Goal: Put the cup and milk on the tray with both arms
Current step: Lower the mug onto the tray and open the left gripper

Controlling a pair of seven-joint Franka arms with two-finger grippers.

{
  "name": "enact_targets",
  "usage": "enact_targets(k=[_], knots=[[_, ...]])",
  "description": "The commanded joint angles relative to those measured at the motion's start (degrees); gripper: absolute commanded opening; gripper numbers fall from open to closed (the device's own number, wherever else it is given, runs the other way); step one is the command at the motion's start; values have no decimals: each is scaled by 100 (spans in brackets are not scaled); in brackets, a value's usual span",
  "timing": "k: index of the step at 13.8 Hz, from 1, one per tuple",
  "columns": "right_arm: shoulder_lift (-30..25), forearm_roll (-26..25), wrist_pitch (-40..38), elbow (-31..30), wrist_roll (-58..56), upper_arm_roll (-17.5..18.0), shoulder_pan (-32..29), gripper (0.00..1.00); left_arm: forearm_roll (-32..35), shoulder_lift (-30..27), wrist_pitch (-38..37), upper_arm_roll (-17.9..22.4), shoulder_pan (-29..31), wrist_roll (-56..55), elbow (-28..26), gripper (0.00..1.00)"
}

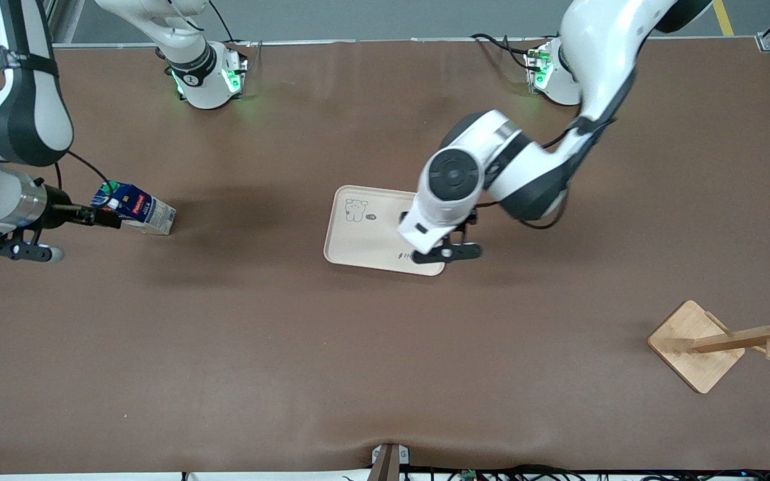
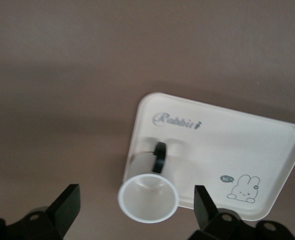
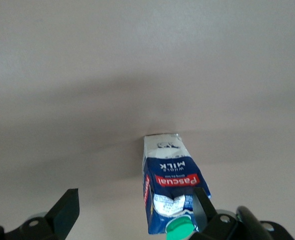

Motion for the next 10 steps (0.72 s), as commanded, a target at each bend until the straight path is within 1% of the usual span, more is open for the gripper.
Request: enact_targets(k=[1, 3, 5, 8, 10], knots=[[-309, -345, 164, -401, -62, 4, -57, 100, 95, -615, -296, -1, 548, 488, -131, 100], [-317, -460, 330, -602, -272, 4, -250, 100, 95, -844, -437, -1, 1032, 935, -131, 100], [-361, -460, 804, -910, -501, 4, -382, 100, 95, -1064, -446, 8, 1497, 1463, -131, 100], [-423, -452, 1051, -1244, -502, 4, -418, 100, 95, -1442, -446, 8, 2008, 1781, -123, 100], [-441, -425, 1140, -1368, -502, 4, -418, 100, 95, -1653, -569, 8, 2220, 1913, -123, 100]])
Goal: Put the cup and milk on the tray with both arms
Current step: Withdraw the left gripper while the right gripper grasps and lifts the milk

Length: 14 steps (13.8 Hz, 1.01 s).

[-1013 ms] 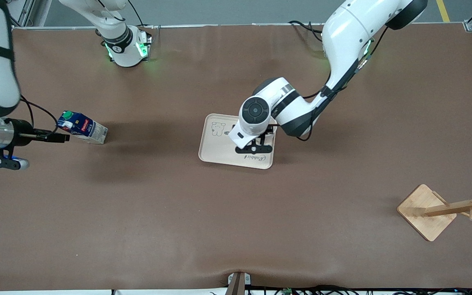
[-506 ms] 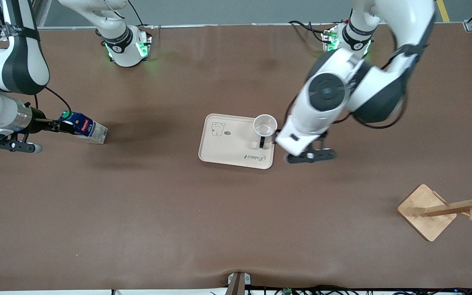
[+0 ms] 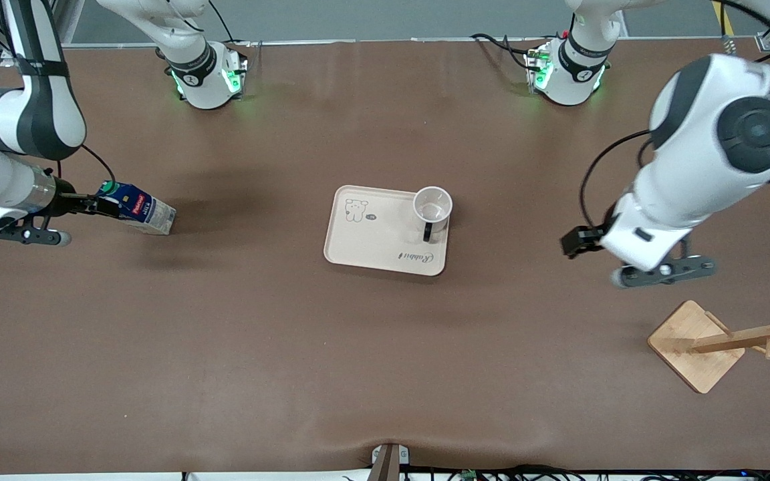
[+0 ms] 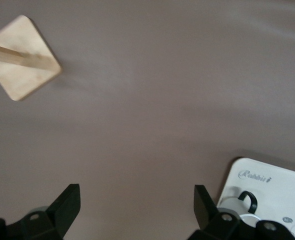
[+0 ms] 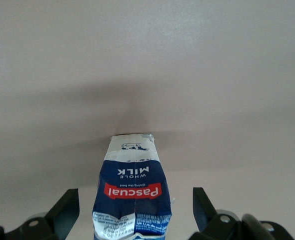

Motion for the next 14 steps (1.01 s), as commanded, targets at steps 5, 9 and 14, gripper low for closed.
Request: enact_targets(k=[5, 9, 14], knots=[[-282, -64, 289, -503, -31, 65, -85, 75, 84, -704, -259, -9, 346, 174, -119, 100], [-317, -64, 236, -608, -49, 65, -77, 24, -318, -1441, -671, 1154, -99, 1296, -346, 100], [-326, 243, -236, -145, -40, 82, -24, 0, -1076, -2365, -742, 3173, -1403, 2337, -1190, 100]])
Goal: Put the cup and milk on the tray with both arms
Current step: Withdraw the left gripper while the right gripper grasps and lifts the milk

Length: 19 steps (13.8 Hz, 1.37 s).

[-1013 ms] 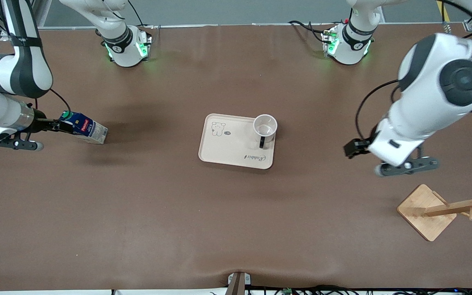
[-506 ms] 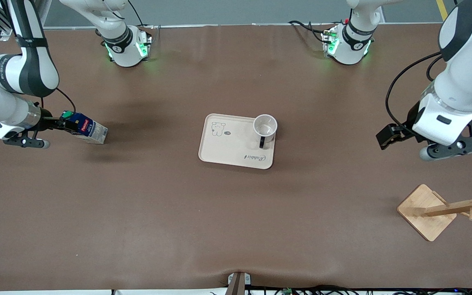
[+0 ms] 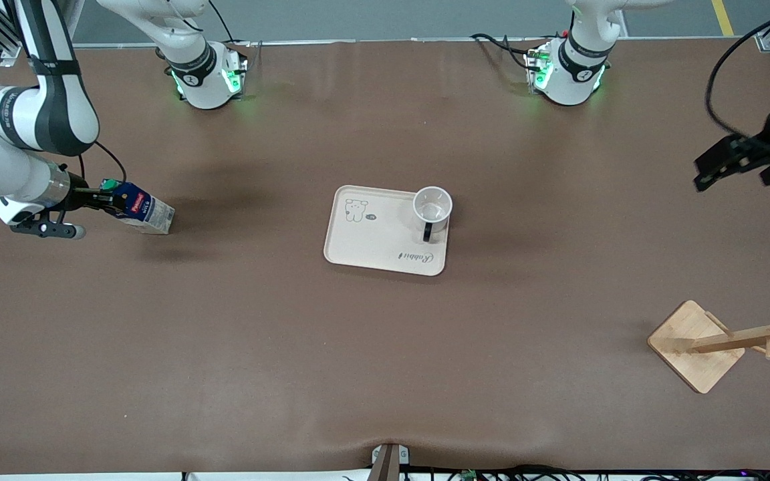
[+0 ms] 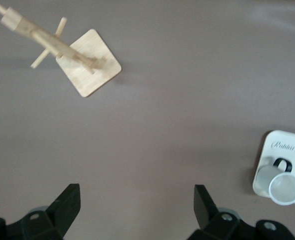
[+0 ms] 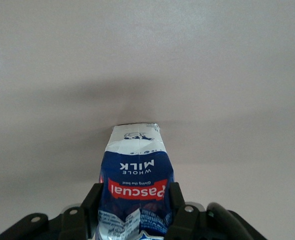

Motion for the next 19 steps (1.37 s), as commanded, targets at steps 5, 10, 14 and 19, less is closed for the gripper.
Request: enact_targets(k=[5, 10, 14, 19], knots=[[-106, 637, -1212, 1151, 485, 93, 808, 0, -68, -449, 82, 54, -135, 36, -560, 100], [-36, 647, -1318, 1705, 2433, 93, 2328, 0, -60, -396, 152, 54, -126, 36, -569, 100], [770, 647, -1371, 2600, 4176, 93, 3621, 0, -60, -405, 144, 63, -126, 36, -569, 100], [1546, 664, -1301, 3139, 4698, 84, 4352, 0, -60, -405, 144, 63, -126, 54, -586, 100]])
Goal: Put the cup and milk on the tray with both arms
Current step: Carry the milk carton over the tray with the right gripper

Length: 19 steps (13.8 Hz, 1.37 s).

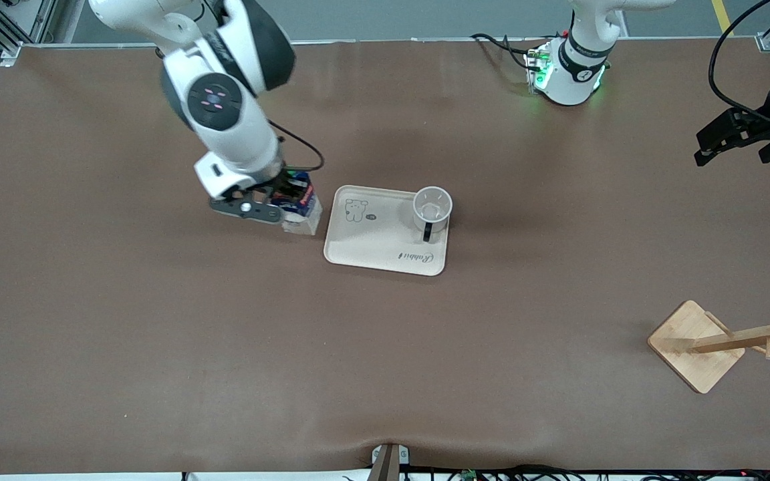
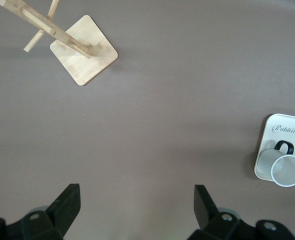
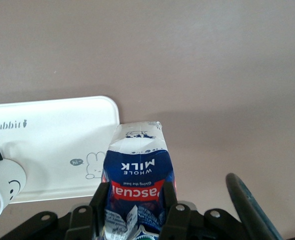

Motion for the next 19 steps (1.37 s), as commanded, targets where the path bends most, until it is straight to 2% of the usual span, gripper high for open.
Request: enact_targets(k=[1, 3, 8, 9, 11, 14, 15, 16, 17, 19], knots=[[371, 130, -58, 402, 68, -88, 105, 0, 0, -37, 64, 1, 1, 33, 8, 100], [599, 437, 13, 569, 68, -88, 263, 0, -18, -37, 64, 27, 19, 121, 105, 100], [890, 456, 205, 570, 235, -88, 580, 1, -9, -20, 11, 18, 1, 25, 61, 100], [934, 456, 267, 561, 235, -97, 676, 7, -9, -20, 11, 18, 1, 24, 61, 100], [1040, 456, 312, 570, 243, -88, 729, 8, 0, -20, 11, 18, 1, 50, 52, 100], [1049, 456, 347, 570, 261, -97, 747, 19, 0, -11, 11, 18, 10, 121, 70, 100], [1057, 447, 408, 570, 261, -97, 747, 26, 0, 6, 2, 18, 10, 112, 87, 100], [1084, 412, 461, 570, 252, -97, 756, 59, 0, 24, 2, 27, 10, 104, 105, 100], [1093, 342, 531, 578, 226, -97, 765, 100, 9, 24, 11, 27, 10, 104, 114, 100], [1101, 351, 655, 570, 243, -105, 774, 100, 0, 24, 11, 27, 10, 95, 123, 100]])
